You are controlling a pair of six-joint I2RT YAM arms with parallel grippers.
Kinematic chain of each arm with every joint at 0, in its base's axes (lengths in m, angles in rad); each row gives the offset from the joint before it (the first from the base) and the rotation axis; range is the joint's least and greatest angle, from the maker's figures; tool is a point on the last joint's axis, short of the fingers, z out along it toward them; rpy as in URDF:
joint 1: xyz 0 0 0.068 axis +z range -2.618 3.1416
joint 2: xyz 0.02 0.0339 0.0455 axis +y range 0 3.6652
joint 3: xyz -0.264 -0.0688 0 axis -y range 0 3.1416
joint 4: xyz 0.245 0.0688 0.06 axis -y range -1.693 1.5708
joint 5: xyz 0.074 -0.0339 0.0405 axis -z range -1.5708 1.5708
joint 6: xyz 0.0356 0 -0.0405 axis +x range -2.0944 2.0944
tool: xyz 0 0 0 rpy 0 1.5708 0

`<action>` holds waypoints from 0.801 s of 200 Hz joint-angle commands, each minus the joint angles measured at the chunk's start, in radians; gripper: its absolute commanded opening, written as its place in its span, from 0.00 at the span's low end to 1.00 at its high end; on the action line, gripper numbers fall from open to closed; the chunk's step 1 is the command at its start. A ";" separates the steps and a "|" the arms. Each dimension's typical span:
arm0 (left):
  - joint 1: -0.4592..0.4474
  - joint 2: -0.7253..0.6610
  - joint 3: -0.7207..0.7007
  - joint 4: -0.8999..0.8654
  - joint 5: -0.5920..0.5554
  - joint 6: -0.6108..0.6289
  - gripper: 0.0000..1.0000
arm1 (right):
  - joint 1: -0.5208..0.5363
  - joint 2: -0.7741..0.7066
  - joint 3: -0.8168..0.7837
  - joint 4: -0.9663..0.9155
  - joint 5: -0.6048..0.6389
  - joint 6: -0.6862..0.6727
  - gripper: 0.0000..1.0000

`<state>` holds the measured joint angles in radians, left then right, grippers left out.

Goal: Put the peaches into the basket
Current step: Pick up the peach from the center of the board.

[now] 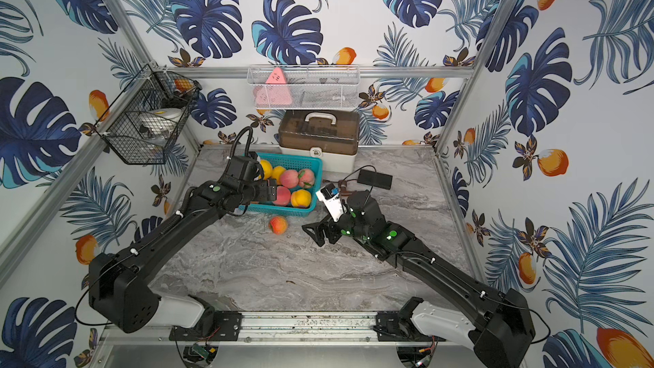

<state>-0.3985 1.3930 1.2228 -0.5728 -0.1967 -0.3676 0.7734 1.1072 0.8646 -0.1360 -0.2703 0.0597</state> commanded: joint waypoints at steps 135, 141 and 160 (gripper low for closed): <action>-0.099 -0.105 -0.342 0.044 0.200 -0.121 0.99 | 0.079 0.032 -0.086 0.027 0.085 0.121 1.00; -0.099 -0.099 -0.344 0.049 0.196 -0.122 0.99 | 0.078 0.035 -0.087 0.028 0.083 0.121 1.00; -0.098 -0.077 -0.354 0.073 0.188 -0.123 0.99 | 0.078 0.050 -0.083 0.029 0.083 0.118 1.00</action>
<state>-0.4969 1.2953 0.8799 -0.5541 0.0029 -0.4770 0.8497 1.1439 0.7799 -0.1329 -0.1825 0.1680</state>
